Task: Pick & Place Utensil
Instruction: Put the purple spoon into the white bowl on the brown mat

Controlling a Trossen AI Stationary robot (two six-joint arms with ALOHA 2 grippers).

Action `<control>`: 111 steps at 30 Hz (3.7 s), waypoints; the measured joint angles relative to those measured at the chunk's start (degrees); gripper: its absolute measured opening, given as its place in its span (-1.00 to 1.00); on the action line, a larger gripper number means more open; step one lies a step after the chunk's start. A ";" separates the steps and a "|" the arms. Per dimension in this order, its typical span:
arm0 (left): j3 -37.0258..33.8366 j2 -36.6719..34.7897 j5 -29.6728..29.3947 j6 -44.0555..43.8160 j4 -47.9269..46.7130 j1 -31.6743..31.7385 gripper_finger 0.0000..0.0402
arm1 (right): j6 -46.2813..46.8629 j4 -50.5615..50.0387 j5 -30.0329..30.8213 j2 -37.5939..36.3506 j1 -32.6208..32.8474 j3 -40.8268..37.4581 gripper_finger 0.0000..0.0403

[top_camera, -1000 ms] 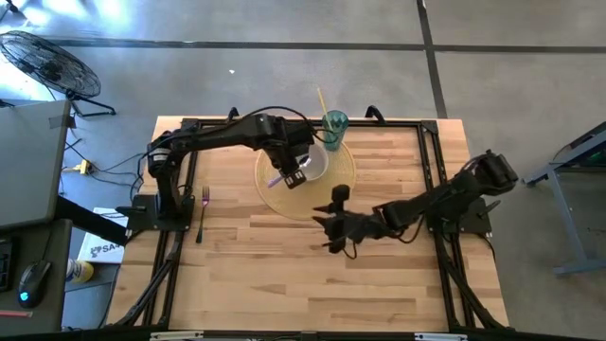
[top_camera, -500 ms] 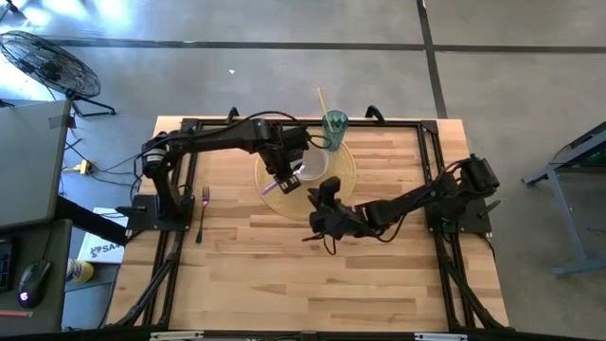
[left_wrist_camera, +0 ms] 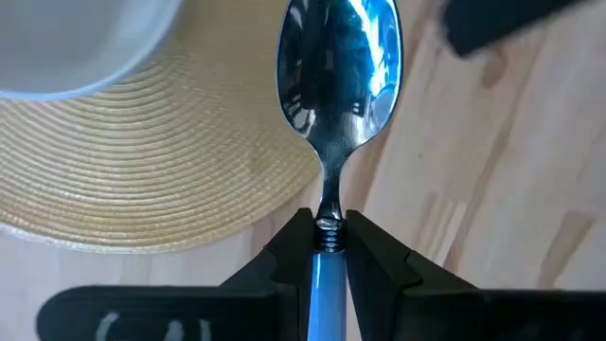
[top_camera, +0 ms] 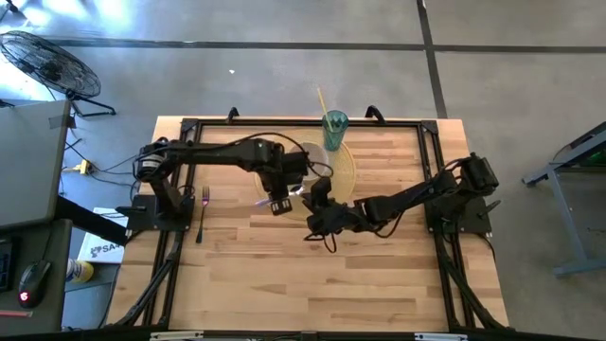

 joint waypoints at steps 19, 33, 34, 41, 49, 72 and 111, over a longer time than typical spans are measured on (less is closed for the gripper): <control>-0.09 -0.46 0.03 7.66 1.47 -2.67 -0.76 | 0.40 -0.78 -5.43 -0.02 -1.46 -0.02 -0.47; 2.14 -0.49 -1.26 9.42 -0.24 -2.63 -0.75 | 1.04 -0.07 -7.11 0.04 -0.51 -0.22 -0.92; 2.91 -0.46 -1.81 9.39 -1.07 -2.63 -0.74 | 1.28 -0.03 -6.45 0.04 -0.39 -0.22 -0.93; 5.58 -0.44 -3.61 10.02 -7.64 -2.63 -0.36 | 0.49 0.56 -1.14 -0.04 1.24 0.00 -0.95; 5.63 -0.44 -1.86 12.16 -9.30 -2.63 0.01 | -0.94 0.29 1.03 -0.04 2.59 0.00 -0.97; 5.60 -0.81 -3.36 23.00 -14.91 -2.61 -0.27 | -4.83 -0.93 6.62 -0.04 4.64 -0.13 -0.98; 5.82 -0.81 -1.34 22.92 -17.36 4.97 -0.66 | 3.39 -8.59 19.34 -2.64 8.43 -0.20 -0.20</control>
